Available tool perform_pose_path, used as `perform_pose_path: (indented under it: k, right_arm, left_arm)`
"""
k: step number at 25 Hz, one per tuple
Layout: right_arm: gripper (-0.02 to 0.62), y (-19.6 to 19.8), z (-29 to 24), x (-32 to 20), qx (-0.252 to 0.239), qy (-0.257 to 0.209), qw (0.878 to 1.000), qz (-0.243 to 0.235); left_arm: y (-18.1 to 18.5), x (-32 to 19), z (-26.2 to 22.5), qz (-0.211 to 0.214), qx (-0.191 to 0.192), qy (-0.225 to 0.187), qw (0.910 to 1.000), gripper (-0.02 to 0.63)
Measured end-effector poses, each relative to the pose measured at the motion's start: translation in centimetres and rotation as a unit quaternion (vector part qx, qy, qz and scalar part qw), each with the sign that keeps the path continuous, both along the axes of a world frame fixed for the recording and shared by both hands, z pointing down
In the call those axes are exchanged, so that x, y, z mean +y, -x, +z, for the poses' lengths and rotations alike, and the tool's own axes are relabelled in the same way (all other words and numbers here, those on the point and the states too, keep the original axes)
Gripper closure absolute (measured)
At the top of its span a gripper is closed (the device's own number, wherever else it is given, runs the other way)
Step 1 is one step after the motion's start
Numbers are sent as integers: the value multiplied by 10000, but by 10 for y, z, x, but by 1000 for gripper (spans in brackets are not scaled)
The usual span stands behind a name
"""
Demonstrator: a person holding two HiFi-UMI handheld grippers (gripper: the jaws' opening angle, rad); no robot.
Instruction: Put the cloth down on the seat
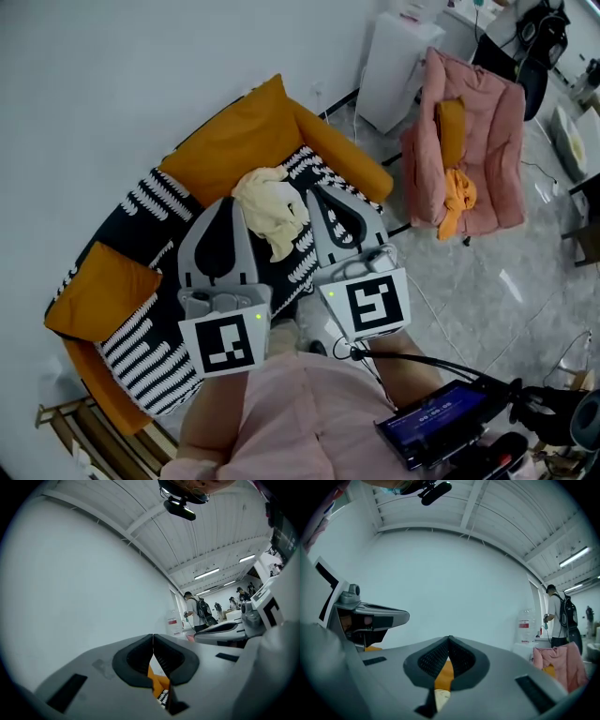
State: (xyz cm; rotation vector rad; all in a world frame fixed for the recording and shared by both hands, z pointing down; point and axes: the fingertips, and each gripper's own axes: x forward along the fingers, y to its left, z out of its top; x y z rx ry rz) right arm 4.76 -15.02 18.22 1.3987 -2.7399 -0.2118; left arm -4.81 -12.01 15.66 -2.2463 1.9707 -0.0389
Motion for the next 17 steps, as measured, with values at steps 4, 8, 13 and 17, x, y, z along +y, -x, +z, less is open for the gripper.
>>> perform_pose_path:
  k: [4, 8, 13, 17]
  right_arm:
    - [595, 1, 1, 1, -2, 29, 10000, -13]
    - [595, 0, 2, 3, -21, 35, 10000, -15]
    - [595, 1, 2, 5, -15, 19, 10000, -25]
    - [595, 1, 2, 5, -3, -10, 10000, -43]
  left_arm:
    - [0, 0, -3, -3, 5, -44, 10000, 595]
    - [-2, 2, -2, -4, -5, -25, 10000, 595]
    - [-1, 6, -3, -37, -32, -44, 10000, 595]
    - [-2, 6, -3, -59, -38, -27, 10000, 595]
